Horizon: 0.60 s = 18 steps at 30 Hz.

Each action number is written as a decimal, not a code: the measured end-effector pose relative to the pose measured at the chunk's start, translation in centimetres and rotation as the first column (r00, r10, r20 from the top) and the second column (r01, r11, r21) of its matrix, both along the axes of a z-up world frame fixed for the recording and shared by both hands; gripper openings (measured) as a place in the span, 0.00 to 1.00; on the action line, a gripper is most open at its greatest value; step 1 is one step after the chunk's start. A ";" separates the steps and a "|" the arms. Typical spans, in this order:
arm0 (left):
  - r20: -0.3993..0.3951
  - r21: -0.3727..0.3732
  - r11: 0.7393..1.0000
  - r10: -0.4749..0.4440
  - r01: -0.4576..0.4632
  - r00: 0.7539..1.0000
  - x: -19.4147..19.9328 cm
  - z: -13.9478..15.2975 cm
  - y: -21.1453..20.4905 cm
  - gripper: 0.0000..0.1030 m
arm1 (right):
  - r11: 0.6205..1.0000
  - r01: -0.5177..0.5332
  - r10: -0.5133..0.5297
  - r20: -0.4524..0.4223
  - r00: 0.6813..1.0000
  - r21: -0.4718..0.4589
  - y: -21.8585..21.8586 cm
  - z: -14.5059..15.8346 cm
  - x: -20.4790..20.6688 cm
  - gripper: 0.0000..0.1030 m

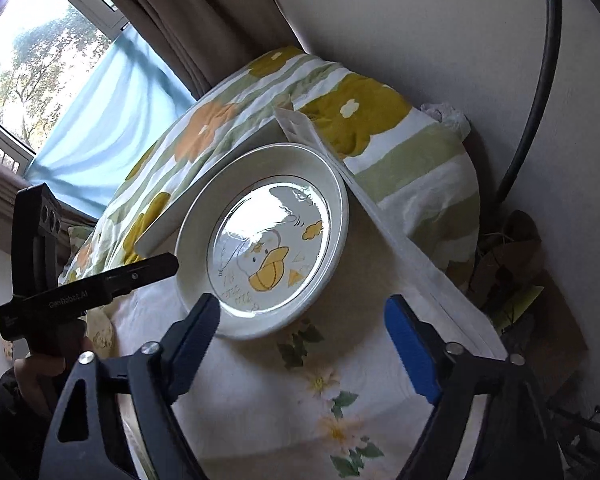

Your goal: Organize plates and bowls

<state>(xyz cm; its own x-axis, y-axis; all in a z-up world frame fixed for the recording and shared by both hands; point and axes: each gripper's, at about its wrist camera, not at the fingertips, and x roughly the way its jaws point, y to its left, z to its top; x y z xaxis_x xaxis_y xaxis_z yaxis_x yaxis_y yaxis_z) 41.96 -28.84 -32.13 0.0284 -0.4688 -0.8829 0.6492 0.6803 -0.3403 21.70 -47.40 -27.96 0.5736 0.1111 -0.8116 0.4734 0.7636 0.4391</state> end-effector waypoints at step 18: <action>0.070 0.072 0.997 -0.045 0.040 0.997 1.4 -1.2 -2.3 0.17 | 0.999 0.032 -0.033 -0.045 0.998 -0.023 -1.7 -2.4 3.3 0.15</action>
